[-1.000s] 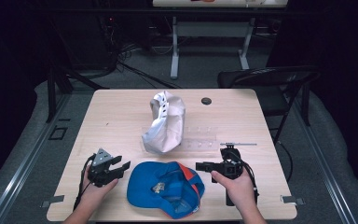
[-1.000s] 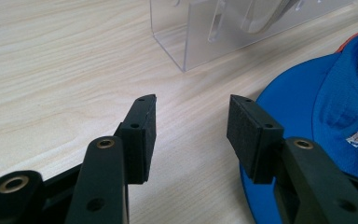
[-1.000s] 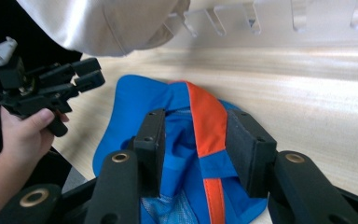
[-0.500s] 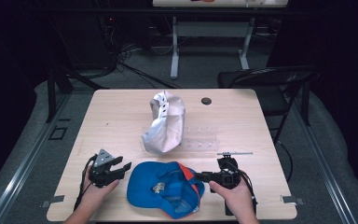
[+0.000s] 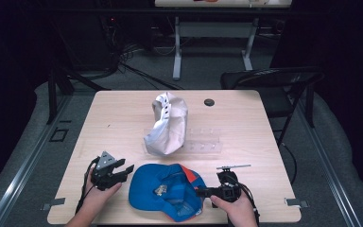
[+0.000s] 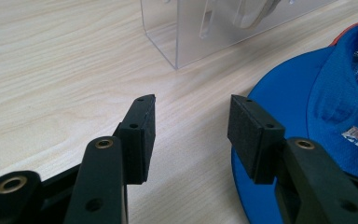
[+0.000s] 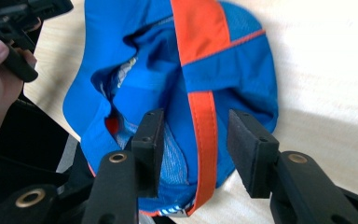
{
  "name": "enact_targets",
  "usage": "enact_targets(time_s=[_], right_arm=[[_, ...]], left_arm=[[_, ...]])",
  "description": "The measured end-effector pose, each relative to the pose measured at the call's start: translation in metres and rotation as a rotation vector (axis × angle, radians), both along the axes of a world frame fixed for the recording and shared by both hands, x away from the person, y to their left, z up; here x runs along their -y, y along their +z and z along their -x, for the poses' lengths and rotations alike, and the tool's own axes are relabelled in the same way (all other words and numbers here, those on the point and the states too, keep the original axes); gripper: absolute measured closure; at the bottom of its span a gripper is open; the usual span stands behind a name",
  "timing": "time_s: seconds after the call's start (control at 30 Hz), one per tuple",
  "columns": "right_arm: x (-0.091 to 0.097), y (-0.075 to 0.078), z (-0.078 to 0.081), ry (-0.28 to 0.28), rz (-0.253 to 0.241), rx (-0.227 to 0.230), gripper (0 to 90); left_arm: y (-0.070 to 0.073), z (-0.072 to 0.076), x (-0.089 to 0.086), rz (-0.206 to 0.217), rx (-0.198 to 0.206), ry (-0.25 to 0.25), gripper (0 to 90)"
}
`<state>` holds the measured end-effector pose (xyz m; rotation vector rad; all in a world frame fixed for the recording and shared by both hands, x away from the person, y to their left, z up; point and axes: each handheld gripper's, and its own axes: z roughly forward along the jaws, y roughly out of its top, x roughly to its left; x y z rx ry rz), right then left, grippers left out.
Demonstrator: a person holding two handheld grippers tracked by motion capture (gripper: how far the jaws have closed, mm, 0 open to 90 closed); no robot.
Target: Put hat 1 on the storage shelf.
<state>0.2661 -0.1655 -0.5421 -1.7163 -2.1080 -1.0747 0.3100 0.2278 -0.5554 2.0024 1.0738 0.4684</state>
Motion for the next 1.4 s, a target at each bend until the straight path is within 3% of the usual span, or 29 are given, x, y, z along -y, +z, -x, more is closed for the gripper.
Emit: enact_targets(time_s=[0.47,0.73,0.77,0.8,0.87,0.9,0.93,1.0,1.33,1.37,1.4], right_arm=[[-0.002,-0.017,0.004,0.033,-0.029,-0.083,57.1],[-0.003,-0.018,0.004,0.059,-0.076,-0.12,66.1],[-0.005,-0.017,0.005,0.022,-0.085,-0.12,67.9],[-0.002,-0.017,0.004,0.049,-0.091,-0.123,69.8],[-0.001,-0.016,0.003,0.038,-0.102,-0.13,72.3],[0.001,-0.014,0.003,0.046,-0.074,-0.135,73.1],[0.001,-0.015,0.003,0.035,-0.111,-0.134,74.2],[0.001,-0.015,0.003,0.021,-0.116,-0.137,76.7],[0.008,-0.008,0.001,-0.049,-0.137,-0.108,78.0],[0.011,-0.006,0.001,-0.038,-0.104,-0.112,78.1],[0.011,-0.006,0.001,-0.045,-0.117,-0.111,78.1]], left_arm=[[0.0,0.0,0.0,0.002,0.003,0.001,52.2],[0.001,0.0,-0.001,0.003,0.003,0.004,52.2],[0.001,0.0,-0.001,0.002,-0.003,0.004,52.2],[0.001,0.0,-0.001,0.001,-0.001,0.004,52.2],[0.001,0.0,-0.002,0.003,0.001,0.006,52.2],[0.001,-0.001,-0.002,0.004,0.001,0.006,52.2],[0.001,-0.001,-0.002,0.003,0.001,0.006,52.2],[0.001,0.0,-0.001,0.002,0.0,0.005,52.2],[0.001,0.0,-0.001,0.002,0.005,0.002,52.2],[0.001,0.0,-0.001,0.001,0.005,0.001,52.2],[0.001,0.0,-0.001,0.001,0.005,0.002,52.2]])
